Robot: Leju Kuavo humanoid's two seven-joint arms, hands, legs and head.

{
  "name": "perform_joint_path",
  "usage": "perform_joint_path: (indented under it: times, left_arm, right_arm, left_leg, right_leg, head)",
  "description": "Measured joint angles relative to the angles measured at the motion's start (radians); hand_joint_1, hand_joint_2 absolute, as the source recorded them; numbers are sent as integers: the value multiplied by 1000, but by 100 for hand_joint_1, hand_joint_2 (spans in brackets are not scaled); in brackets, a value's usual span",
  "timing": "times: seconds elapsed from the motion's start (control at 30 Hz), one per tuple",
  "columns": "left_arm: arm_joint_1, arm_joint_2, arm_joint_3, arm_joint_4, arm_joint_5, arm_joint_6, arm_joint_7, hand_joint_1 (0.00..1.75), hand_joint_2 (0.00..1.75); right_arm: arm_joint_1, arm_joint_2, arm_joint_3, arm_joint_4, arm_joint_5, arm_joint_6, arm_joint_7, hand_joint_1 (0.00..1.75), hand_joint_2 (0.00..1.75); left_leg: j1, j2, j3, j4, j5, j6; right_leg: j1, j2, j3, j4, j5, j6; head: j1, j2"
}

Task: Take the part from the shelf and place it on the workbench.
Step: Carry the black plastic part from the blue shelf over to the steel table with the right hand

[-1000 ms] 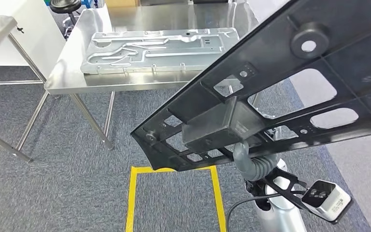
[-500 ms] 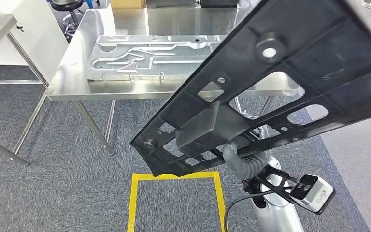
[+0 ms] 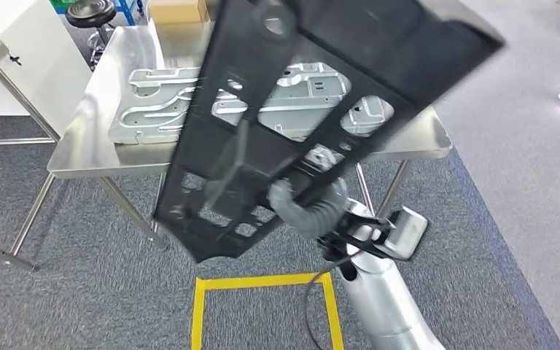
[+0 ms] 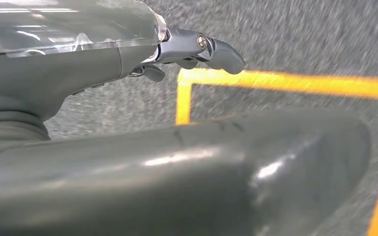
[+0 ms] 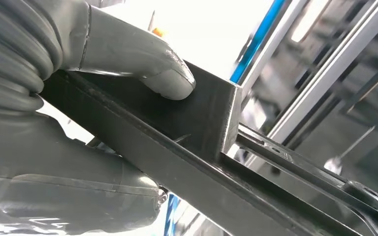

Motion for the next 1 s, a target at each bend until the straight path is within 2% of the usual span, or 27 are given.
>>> perform_joint_path:
  times: [0.03,0.07,0.17,0.23,0.3,0.33,0.37,0.4,0.43,0.47,0.5,0.53,0.57,0.67,0.7,0.77,0.83,0.87,0.9,0.93,1.0]
  left_arm:
    - [3,1,27,0,0,10,-6,0,0]
    - [5,2,55,0,0,18,-11,0,0]
    - [6,2,120,0,1,29,-22,0,0]
    - [9,2,148,-1,2,38,-24,0,0]
    - [15,2,174,-1,2,52,-24,0,0]
    - [17,2,187,-1,2,57,-23,0,0]
    - [19,2,197,-1,2,61,-20,0,0]
    - [20,2,205,-1,2,63,-17,0,0]
    - [21,2,213,-1,2,64,-13,0,0]
    - [22,1,220,-1,2,65,-10,0,0]
    - [23,-2,227,-1,2,66,-7,0,0]
    - [22,-5,233,-1,2,67,-5,0,0]
    - [23,-8,237,-2,2,67,-4,0,0]
    - [26,-18,243,-2,2,61,-11,0,0]
    - [26,-22,243,-2,2,57,-14,0,0]
    - [25,-26,241,-3,-3,43,-21,0,0]
    - [25,-27,231,-3,-8,26,-26,0,0]
    - [27,-27,222,-3,-9,17,-27,0,0]
    - [29,-26,213,-3,-9,7,-28,0,0]
    - [31,-25,204,-3,-9,-1,-28,0,0]
    - [32,-23,186,-3,-9,-14,-28,0,0]
  right_arm:
    - [-25,24,15,26,-11,10,13,175,175]
    - [-48,48,30,49,-20,16,24,175,175]
    - [-99,105,67,92,-32,22,39,175,175]
    - [-122,124,82,112,-41,27,41,175,175]
    - [-136,135,95,136,-53,33,41,175,175]
    - [-140,140,103,149,-57,35,41,175,175]
    - [-145,144,110,161,-61,35,40,175,175]
    - [-150,149,117,171,-64,35,39,175,175]
    - [-156,153,123,180,-65,36,37,175,175]
    - [-161,155,128,186,-66,36,33,175,175]
    - [-164,157,132,191,-66,36,27,175,175]
    - [-166,157,137,192,-65,36,21,175,175]
    - [-165,156,141,189,-63,36,16,175,175]
    - [-149,141,149,155,-58,35,9,175,175]
    - [-142,133,150,138,-57,34,7,175,175]
    - [-120,110,151,105,-50,27,1,175,175]
    - [-78,79,149,73,-30,9,-17,175,175]
    - [-52,61,146,58,-17,-3,-29,175,175]
    - [-26,42,142,44,-3,-15,-40,175,175]
    - [-2,25,137,30,9,-26,-49,175,175]
    - [35,-4,122,4,26,-44,-62,175,175]
  left_leg:
    - [-3,2,5,-35,33,6]
    - [-5,3,6,-52,45,10]
    - [-1,-2,27,-65,37,24]
    - [3,-6,49,-74,27,33]
    - [3,-7,66,-76,12,37]
    - [3,-8,76,-76,2,37]
    - [3,-8,88,-76,-7,37]
    - [3,-10,102,-76,-18,36]
    - [2,-11,118,-76,-29,35]
    - [2,-12,130,-77,-41,33]
    - [1,-14,142,-77,-52,30]
    - [0,-15,151,-78,-62,24]
    - [1,-16,158,-78,-67,19]
    - [2,-15,173,-68,-73,3]
    - [2,-13,164,-44,-78,-1]
    - [6,-8,108,61,-109,-8]
    - [10,-6,26,178,-154,-18]
    - [13,-6,-1,200,-162,-23]
    - [15,-5,-12,189,-149,-27]
    - [17,-4,-8,144,-113,-29]
    - [19,-4,17,14,-13,-28]
  right_leg:
    - [1,1,6,0,-9,5]
    - [3,3,9,0,-14,10]
    - [5,2,4,24,-15,24]
    - [3,-1,-47,116,-28,32]
    - [0,-3,-133,236,-72,39]
    - [-1,-3,-171,274,-93,41]
    - [-1,-4,-195,283,-99,41]
    - [-1,-5,-204,262,-83,40]
    - [0,-5,-197,210,-41,36]
    - [2,-6,-184,140,23,29]
    - [6,-7,-172,80,73,20]
    - [10,-7,-163,36,110,13]
    - [14,-6,-159,13,127,6]
    - [11,-4,-132,-7,118,-9]
    - [8,-5,-117,-14,114,-14]
    - [5,-7,-92,-22,103,-20]
    - [4,-8,-73,-23,85,-21]
    - [3,-6,-61,-23,75,-19]
    - [1,-5,-48,-22,64,-16]
    - [-1,-4,-33,-21,52,-12]
    - [-3,-2,-9,-17,28,-1]
  head:
    - [0,0]
    - [0,0]
    - [0,0]
    - [0,0]
    - [0,0]
    - [0,0]
    - [0,0]
    - [0,0]
    - [0,0]
    - [0,0]
    - [0,0]
    - [0,0]
    - [1,0]
    - [1,0]
    - [1,0]
    - [1,0]
    - [1,0]
    - [1,0]
    - [1,0]
    - [1,0]
    - [1,0]
